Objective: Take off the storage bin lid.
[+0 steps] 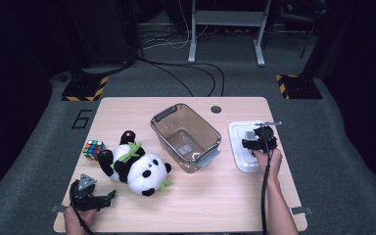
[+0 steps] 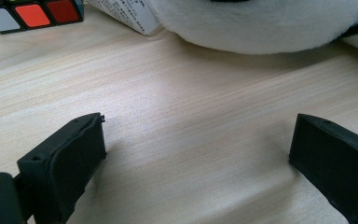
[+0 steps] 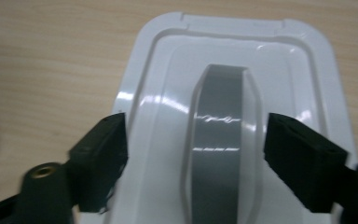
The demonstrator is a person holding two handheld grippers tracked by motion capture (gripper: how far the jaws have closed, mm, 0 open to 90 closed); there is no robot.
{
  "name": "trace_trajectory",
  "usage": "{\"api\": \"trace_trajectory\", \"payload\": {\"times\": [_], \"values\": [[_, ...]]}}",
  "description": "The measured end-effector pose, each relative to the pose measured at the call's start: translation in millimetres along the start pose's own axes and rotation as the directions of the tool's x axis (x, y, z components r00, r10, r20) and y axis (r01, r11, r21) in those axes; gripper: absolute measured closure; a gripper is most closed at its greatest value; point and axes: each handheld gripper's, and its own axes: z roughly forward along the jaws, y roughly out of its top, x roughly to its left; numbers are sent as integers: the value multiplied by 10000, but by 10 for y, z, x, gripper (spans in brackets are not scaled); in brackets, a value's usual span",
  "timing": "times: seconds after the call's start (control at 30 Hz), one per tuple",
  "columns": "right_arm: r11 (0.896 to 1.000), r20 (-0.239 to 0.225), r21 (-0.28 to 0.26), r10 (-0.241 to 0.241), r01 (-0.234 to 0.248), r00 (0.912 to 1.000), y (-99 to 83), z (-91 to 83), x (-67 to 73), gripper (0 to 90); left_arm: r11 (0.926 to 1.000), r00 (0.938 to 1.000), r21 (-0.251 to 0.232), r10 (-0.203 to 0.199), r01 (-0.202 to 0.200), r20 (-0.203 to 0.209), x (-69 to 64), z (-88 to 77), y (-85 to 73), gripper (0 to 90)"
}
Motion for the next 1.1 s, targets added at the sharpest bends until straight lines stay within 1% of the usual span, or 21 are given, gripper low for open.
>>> {"api": "trace_trajectory", "payload": {"times": [0.03,0.07,0.1,0.13,0.17,0.2,0.23,0.33,0.37,0.4,0.5,0.53,0.63,0.73,0.8,0.87,0.93,0.97,1.03,1.07,1.1], "values": [[9999,-202,39,-138,139,9997,-4,-26,6,144,10000,10000,1,1,-1,1,0,0,0,35],[9993,-295,15,-380,381,9988,-12,-68,18,127,10000,10000,2,2,-2,1,0,0,0,36],[9989,-296,1,-469,469,9985,-17,-91,28,99,10000,10000,0,0,0,2,0,0,0,36],[9987,-303,12,-510,510,9982,-26,-118,37,51,10000,10000,-12,12,-12,1,0,0,0,36],[9984,-440,27,-556,558,9975,-40,-141,40,0,10000,10000,-10,4,-4,4,0,0,0,37],[9985,-595,39,-544,547,9967,-51,-158,43,0,10000,10000,-5,-4,4,1,0,-1,-1,37],[9980,-763,-141,-621,612,9951,-70,-179,46,0,10000,10000,19,-6,6,3,-2,-4,-1,38],[9925,-935,-642,-1093,1036,9896,-133,-235,65,0,10000,10000,74,-9,9,18,-1,-9,1,39],[9926,-984,-664,-1075,1012,9893,-147,-249,81,0,10000,10000,74,-12,12,19,-1,-9,1,39],[9909,-1090,-689,-1225,1154,9865,-168,-269,96,0,10000,10000,70,-12,12,17,-1,-8,1,39],[9873,-1328,-995,-1364,1238,9817,-230,-317,148,0,10000,10000,75,-22,22,7,-3,-9,1,39],[9851,-1450,-1152,-1436,1274,9790,-250,-332,165,0,10000,10000,44,-30,30,-22,-5,-7,-1,39],[9766,-1524,-1557,-1721,1483,9732,-308,-381,223,0,10000,10000,0,-65,65,-47,-8,-4,-2,39],[9639,-1846,-2025,-2110,1729,9599,-373,-447,291,0,10000,10000,-4,-81,81,-58,-9,-3,-2,39],[9528,-2069,-2405,-2369,1854,9493,-414,-492,349,0,10000,9999,2,-84,84,-66,-10,-4,-2,39],[9397,-2163,-2751,-2665,2033,9393,-478,-535,405,0,10000,9999,3,-86,86,-69,-9,-4,-2,39],[9266,-2252,-3001,-2996,2266,9271,-559,-562,482,0,10000,9999,-8,-93,92,-89,-8,-3,-2,40],[9212,-2302,-3074,-3152,2385,9207,-599,-568,518,0,9999,9999,-2,-105,105,-87,-9,-3,-2,40],[9150,-2460,-3046,-3439,2646,9062,-671,-567,578,0,10000,9999,-10,-95,95,-94,-8,-2,-2,40],[9150,-2630,-2947,-3550,2756,8971,-722,-558,622,0,9999,9999,-3,-109,109,-88,-9,-2,-2,40],[9146,-2743,-2870,-3635,2850,8903,-765,-550,657,0,9999,9999,-11,-103,103,-108,-8,-2,-1,40]]}}
